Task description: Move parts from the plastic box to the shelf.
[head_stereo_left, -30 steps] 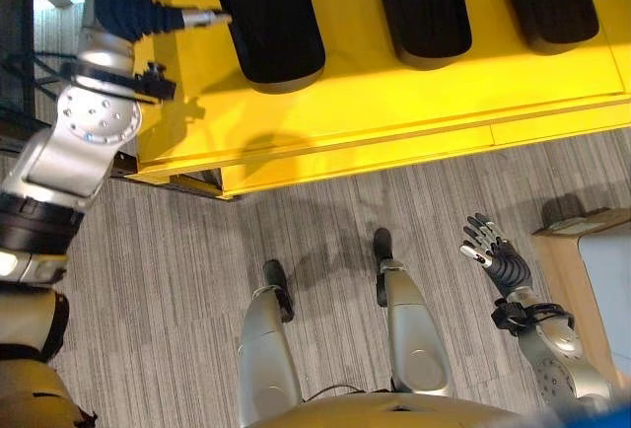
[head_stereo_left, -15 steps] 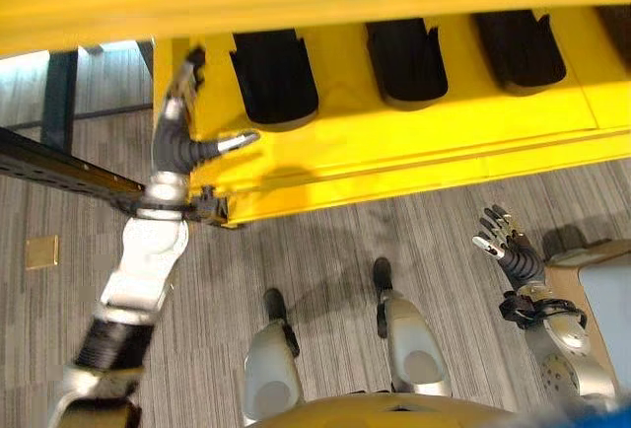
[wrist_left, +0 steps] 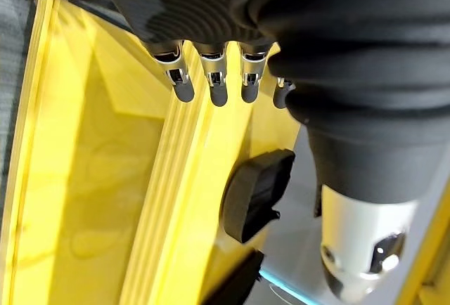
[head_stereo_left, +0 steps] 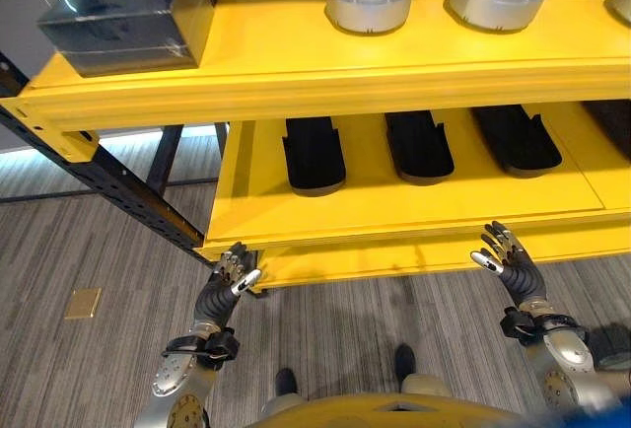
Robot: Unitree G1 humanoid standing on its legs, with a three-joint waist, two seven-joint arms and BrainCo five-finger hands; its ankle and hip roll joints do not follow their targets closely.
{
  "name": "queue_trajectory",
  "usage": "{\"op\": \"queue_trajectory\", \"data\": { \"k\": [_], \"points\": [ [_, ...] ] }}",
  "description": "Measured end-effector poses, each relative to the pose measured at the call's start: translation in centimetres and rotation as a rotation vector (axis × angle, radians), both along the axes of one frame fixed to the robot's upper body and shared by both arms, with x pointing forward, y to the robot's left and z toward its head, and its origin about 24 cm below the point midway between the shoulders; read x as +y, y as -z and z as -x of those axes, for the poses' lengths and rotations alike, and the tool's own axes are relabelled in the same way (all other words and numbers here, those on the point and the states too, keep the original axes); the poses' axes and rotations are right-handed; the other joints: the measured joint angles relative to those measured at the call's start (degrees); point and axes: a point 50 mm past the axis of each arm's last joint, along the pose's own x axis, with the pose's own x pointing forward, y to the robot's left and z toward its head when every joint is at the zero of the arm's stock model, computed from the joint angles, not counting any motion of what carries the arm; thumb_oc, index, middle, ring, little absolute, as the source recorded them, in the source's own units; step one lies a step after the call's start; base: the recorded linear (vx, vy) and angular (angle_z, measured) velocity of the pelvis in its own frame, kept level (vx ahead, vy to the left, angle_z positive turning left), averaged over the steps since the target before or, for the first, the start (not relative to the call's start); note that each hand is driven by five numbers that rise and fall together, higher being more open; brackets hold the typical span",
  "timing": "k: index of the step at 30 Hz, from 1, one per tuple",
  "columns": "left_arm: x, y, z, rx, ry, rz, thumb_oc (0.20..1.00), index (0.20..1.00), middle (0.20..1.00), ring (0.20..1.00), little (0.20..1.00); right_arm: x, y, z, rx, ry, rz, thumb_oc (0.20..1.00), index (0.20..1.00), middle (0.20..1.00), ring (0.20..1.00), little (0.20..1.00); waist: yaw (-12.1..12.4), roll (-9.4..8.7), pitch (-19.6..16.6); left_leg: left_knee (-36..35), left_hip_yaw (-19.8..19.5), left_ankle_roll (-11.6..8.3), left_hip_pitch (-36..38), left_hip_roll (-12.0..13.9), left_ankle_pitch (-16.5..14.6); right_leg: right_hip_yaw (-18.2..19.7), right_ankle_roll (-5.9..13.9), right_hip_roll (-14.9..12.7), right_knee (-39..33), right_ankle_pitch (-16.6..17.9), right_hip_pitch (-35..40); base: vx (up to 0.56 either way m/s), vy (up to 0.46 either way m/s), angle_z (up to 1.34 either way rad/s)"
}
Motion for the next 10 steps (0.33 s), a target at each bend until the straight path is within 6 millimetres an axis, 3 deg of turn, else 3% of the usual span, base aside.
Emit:
{"op": "queue_trajectory", "data": {
  "k": [10],
  "points": [
    [-0.57,0.45,0.04,0.032,0.028,0.001,1.0,1.0,1.0,1.0,1.0,0.83,0.76,0.36,0.047,-0.021,-0.016,1.0,1.0,1.0,1.0,1.0,-0.11,-0.19,-2.01,-0.27,0.09,0.39,1.02,-0.04,0.25,0.25,0.33,-0.08,-0.02,-0.03,0.81,0.0,0.003,0.0]
  ]
}}
